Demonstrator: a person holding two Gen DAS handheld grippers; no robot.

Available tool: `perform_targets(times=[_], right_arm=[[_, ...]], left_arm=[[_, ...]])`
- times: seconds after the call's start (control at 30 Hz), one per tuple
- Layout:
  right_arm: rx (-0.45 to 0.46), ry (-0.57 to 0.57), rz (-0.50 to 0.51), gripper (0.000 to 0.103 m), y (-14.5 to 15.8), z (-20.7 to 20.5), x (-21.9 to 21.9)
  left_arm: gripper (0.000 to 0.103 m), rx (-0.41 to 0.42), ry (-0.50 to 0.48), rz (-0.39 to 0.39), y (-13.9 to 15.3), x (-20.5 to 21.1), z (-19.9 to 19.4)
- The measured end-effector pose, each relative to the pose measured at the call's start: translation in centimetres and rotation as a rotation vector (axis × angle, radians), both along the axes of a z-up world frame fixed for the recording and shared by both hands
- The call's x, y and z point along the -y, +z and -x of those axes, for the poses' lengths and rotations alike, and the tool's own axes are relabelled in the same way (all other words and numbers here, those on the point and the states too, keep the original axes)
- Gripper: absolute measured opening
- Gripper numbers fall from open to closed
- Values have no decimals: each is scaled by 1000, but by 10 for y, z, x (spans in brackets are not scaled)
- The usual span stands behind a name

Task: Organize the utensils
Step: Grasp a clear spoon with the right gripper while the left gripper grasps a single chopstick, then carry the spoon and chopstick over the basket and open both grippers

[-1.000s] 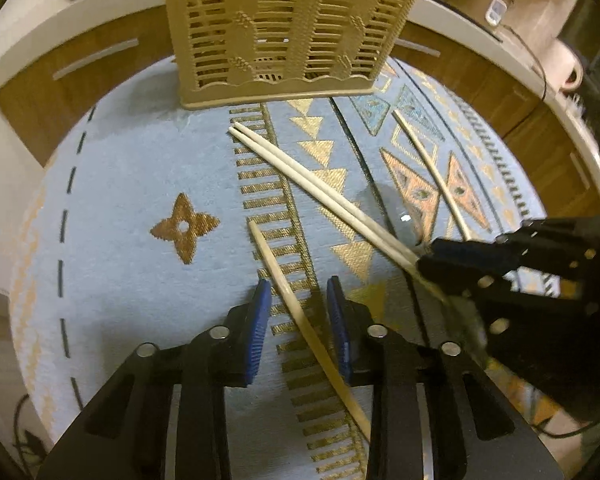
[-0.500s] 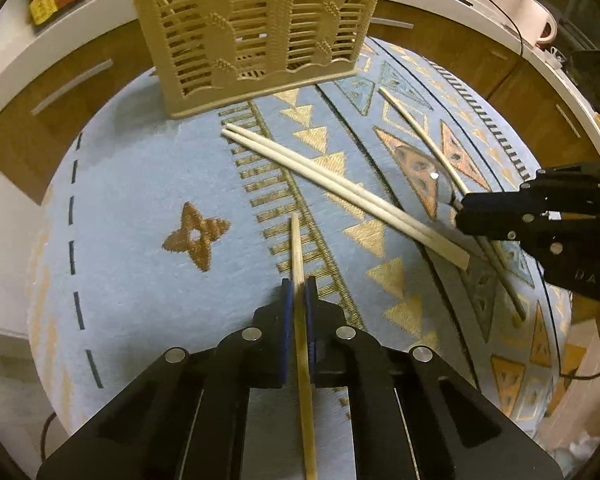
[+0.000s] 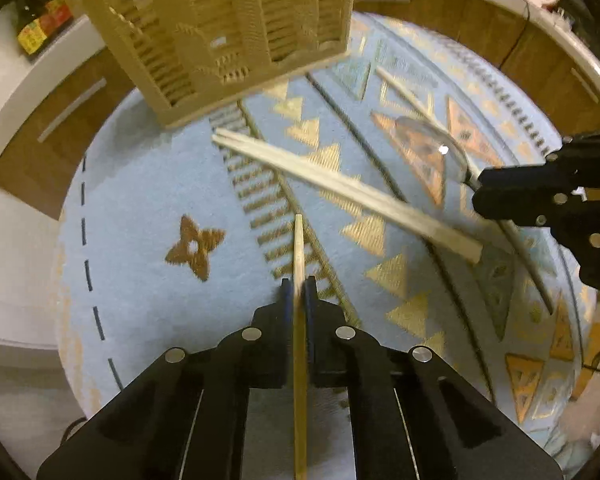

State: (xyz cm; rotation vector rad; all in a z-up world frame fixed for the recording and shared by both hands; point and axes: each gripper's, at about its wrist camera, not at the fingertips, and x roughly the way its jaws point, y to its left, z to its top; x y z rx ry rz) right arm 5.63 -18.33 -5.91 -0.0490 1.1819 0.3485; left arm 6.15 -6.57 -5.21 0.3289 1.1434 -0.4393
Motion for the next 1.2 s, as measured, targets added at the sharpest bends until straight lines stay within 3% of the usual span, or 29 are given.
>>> perform_targets(times=[0.13, 0.27, 0.43, 0.63, 0.83, 1.07, 1.2], right_arm=[[46, 10, -49, 10, 18, 4, 5], [140, 23, -99, 10, 50, 9, 8], [308, 11, -134, 10, 102, 5, 6], [494, -46, -147, 10, 156, -23, 10], [612, -117, -197, 10, 184, -69, 16], [744, -162, -165, 10, 188, -102, 12], [831, -181, -130, 10, 177, -111, 8]], left_arm=[[4, 92, 35, 207, 34, -17, 4], [4, 230, 42, 338, 82, -29, 10], [4, 409, 48, 479, 142, -37, 11], [4, 582, 70, 584, 192, -31, -14], [4, 711, 148, 688, 217, -31, -51], [4, 776, 258, 797, 211, -39, -84], [4, 828, 273, 789, 204, -31, -91]])
